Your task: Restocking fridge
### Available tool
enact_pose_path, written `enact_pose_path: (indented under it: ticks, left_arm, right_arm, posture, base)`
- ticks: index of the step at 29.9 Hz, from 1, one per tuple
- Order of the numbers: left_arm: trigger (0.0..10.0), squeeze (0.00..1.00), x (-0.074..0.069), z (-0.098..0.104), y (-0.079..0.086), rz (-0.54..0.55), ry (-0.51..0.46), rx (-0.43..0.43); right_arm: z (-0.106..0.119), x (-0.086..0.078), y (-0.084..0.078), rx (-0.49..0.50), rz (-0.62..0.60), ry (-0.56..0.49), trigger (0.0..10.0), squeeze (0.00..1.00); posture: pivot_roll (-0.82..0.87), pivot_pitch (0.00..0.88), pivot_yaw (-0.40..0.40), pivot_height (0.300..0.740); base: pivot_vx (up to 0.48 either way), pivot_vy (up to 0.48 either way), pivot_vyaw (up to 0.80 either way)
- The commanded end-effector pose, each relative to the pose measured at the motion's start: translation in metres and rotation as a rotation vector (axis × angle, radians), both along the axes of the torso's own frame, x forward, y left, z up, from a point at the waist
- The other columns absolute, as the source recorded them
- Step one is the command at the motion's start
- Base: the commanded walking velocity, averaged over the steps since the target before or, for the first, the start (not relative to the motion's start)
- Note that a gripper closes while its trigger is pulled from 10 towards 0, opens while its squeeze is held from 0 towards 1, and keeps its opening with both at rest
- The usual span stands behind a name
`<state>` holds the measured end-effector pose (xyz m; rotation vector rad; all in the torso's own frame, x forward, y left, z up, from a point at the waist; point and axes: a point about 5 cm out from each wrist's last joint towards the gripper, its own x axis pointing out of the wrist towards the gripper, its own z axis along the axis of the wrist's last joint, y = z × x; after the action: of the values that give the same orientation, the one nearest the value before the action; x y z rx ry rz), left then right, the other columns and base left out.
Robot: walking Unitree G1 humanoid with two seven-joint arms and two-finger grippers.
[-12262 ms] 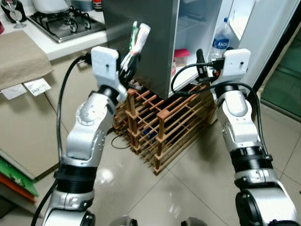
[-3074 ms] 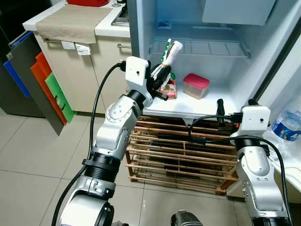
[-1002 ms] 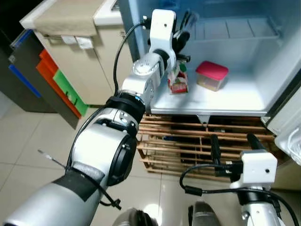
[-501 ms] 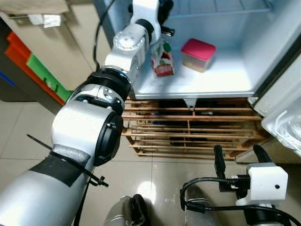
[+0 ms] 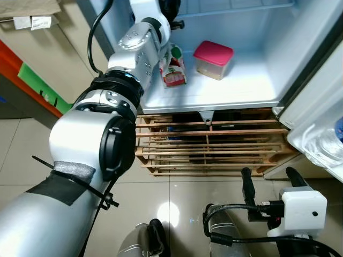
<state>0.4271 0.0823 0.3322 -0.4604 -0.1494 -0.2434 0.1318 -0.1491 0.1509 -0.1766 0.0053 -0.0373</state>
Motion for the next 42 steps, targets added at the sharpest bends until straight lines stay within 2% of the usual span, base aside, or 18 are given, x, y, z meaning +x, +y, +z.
enact_pose_path:
  ticks: [1, 3, 4, 7, 14, 18, 23, 25, 26, 27, 28, 31, 32, 33, 34, 35, 40, 42]
  left_arm:
    - [10.0, 1.00, 0.004, -0.013, 0.022, 0.051, 0.096, -0.138]
    - [10.0, 1.00, 0.004, -0.005, 0.025, 0.057, 0.085, -0.203]
    - [10.0, 1.00, 0.004, -0.005, 0.025, 0.057, 0.085, -0.203]
    - [10.0, 1.00, 0.003, 0.005, 0.031, 0.077, 0.069, -0.273]
    - [10.0, 1.00, 0.003, 0.015, 0.037, 0.100, 0.030, -0.320]
    - [10.0, 1.00, 0.001, 0.027, 0.038, 0.087, -0.011, -0.394]
    - [10.0, 1.00, -0.001, 0.035, 0.035, 0.101, -0.037, -0.338]
    - [10.0, 1.00, 0.000, 0.035, 0.038, 0.186, -0.031, -0.205]
    - [10.0, 0.95, -0.001, 0.037, 0.039, 0.192, -0.047, -0.200]
    - [10.0, 0.95, -0.001, 0.037, 0.039, 0.192, -0.047, -0.200]
    - [10.0, 0.00, -0.002, 0.044, 0.036, 0.179, -0.083, -0.195]
    - [10.0, 0.00, -0.003, 0.048, 0.033, 0.167, -0.104, -0.197]
    - [10.0, 0.00, -0.004, 0.050, 0.027, 0.159, -0.126, -0.095]
    - [10.0, 0.00, -0.004, 0.050, 0.024, 0.157, -0.132, -0.033]
    - [10.0, 0.00, -0.004, 0.050, 0.024, 0.157, -0.132, -0.033]
    - [10.0, 0.00, -0.004, 0.046, 0.021, 0.166, -0.125, 0.099]
    - [10.0, 0.00, -0.003, 0.043, 0.022, 0.171, -0.144, 0.162]
    - [10.0, 0.00, -0.005, 0.044, 0.016, 0.137, -0.201, 0.219]
  right_arm:
    - [0.000, -0.002, -0.001, 0.000, -0.004, 0.015, 10.0, 0.00]
    - [0.001, -0.001, -0.001, -0.003, -0.003, 0.012, 10.0, 0.00]
    - [0.001, -0.001, -0.001, -0.003, -0.003, 0.012, 10.0, 0.00]
    - [0.001, 0.002, -0.002, -0.010, -0.001, 0.007, 10.0, 0.00]
    - [0.002, 0.008, -0.005, -0.023, -0.001, -0.006, 10.0, 0.00]
    - [0.002, 0.015, -0.005, -0.035, 0.008, -0.021, 10.0, 0.00]
    - [0.004, 0.019, -0.005, -0.041, 0.005, -0.041, 10.0, 0.00]
    - [0.004, 0.022, -0.004, -0.044, 0.007, -0.050, 10.0, 0.00]
    - [0.004, 0.023, -0.004, -0.046, 0.009, -0.054, 10.0, 0.00]
    - [0.004, 0.023, -0.004, -0.046, 0.009, -0.054, 10.0, 0.00]
    - [0.005, 0.026, -0.004, -0.050, 0.017, -0.066, 10.0, 0.00]
    - [0.005, 0.030, -0.004, -0.052, 0.023, -0.075, 10.0, 0.00]
    - [0.007, 0.035, -0.003, -0.050, 0.029, -0.096, 10.0, 0.00]
    - [0.007, 0.038, -0.003, -0.047, 0.030, -0.104, 10.0, 0.00]
    - [0.007, 0.038, -0.003, -0.047, 0.030, -0.104, 10.0, 0.00]
    - [0.008, 0.043, -0.004, -0.029, 0.024, -0.119, 10.0, 0.00]
    - [0.011, 0.056, -0.002, -0.020, 0.048, -0.157, 10.0, 0.00]
    - [0.014, 0.064, -0.003, -0.030, 0.047, -0.187, 10.0, 0.00]
  posture:
    - [-0.41, 0.284, 0.131, 0.711]
    - [-0.41, 0.280, 0.129, 0.711]
    - [-0.41, 0.280, 0.129, 0.711]
    - [-0.42, 0.270, 0.128, 0.711]
    - [-0.41, 0.255, 0.126, 0.711]
    - [-0.40, 0.240, 0.130, 0.711]
    - [-0.40, 0.222, 0.135, 0.711]
    - [-0.39, 0.212, 0.137, 0.711]
    - [-0.39, 0.203, 0.136, 0.711]
    - [-0.39, 0.203, 0.136, 0.711]
    - [-0.39, 0.192, 0.135, 0.711]
    - [-0.38, 0.184, 0.135, 0.711]
    - [-0.37, 0.152, 0.134, 0.711]
    - [-0.37, 0.147, 0.133, 0.711]
    - [-0.37, 0.147, 0.133, 0.711]
    - [-0.36, 0.132, 0.134, 0.711]
    - [-0.33, 0.087, 0.134, 0.711]
    - [-0.32, 0.067, 0.135, 0.711]
  base:
    - [0.000, 0.000, 0.00]
    - [0.000, 0.000, 0.00]
    - [0.000, 0.000, 0.00]
    - [0.000, 0.000, 0.00]
    - [0.000, 0.000, 0.00]
    - [0.000, 0.000, 0.00]
    - [0.000, 0.000, 0.00]
    - [0.000, 0.000, 0.00]
    - [0.000, 0.000, 0.00]
    - [0.000, 0.000, 0.00]
    - [0.000, 0.000, 0.00]
    - [0.000, 0.000, 0.00]
    - [0.000, 0.000, 0.00]
    - [0.000, 0.000, 0.00]
    - [0.000, 0.000, 0.00]
    - [0.000, 0.000, 0.00]
    - [0.000, 0.000, 0.00]
    - [0.000, 0.000, 0.00]
